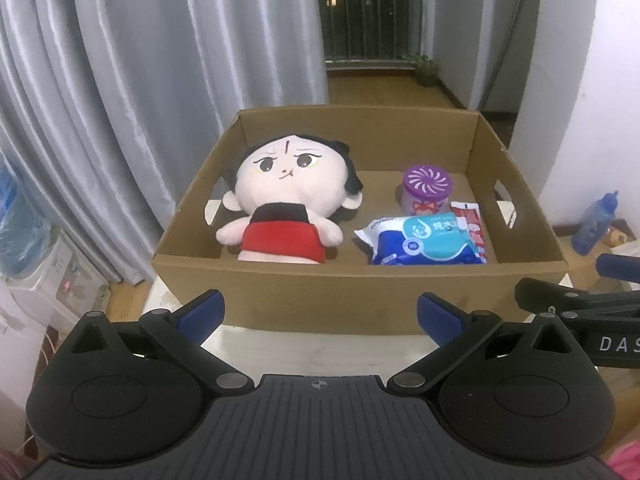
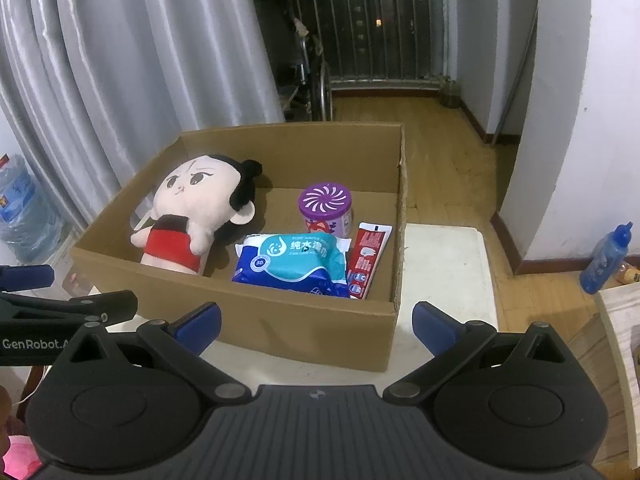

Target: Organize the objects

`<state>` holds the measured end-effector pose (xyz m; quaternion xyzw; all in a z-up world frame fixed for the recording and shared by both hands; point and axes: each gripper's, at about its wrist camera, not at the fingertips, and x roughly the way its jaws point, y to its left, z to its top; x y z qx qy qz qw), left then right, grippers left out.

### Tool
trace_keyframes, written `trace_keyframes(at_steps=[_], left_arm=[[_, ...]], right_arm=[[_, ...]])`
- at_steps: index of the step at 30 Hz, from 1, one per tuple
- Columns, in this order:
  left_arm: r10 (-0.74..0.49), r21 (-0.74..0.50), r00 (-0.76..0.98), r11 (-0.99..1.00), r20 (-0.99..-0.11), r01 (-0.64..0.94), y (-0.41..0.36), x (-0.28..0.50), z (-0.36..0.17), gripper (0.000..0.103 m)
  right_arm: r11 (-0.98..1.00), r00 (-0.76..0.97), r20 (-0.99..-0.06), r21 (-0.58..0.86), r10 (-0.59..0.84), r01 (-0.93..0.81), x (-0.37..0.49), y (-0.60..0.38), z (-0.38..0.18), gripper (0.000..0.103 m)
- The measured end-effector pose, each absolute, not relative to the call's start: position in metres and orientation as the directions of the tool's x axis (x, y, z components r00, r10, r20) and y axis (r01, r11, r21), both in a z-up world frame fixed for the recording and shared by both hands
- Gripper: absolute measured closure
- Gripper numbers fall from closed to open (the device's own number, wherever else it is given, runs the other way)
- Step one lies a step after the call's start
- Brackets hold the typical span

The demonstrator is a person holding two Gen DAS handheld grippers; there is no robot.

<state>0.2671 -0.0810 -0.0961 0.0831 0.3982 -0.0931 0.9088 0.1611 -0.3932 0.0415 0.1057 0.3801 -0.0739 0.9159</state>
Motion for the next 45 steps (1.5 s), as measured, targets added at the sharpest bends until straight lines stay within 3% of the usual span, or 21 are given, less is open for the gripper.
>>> trace_keyframes(at_steps=[45], left_arm=[[-0.102, 0.092, 0.683, 0.966, -0.724, 0.241, -0.093, 0.271, -0.087, 0.000]], right_arm=[[0.958, 0.692, -0.718, 0.141, -0.075, 0.251, 0.160, -0.403, 0.042, 0.000]])
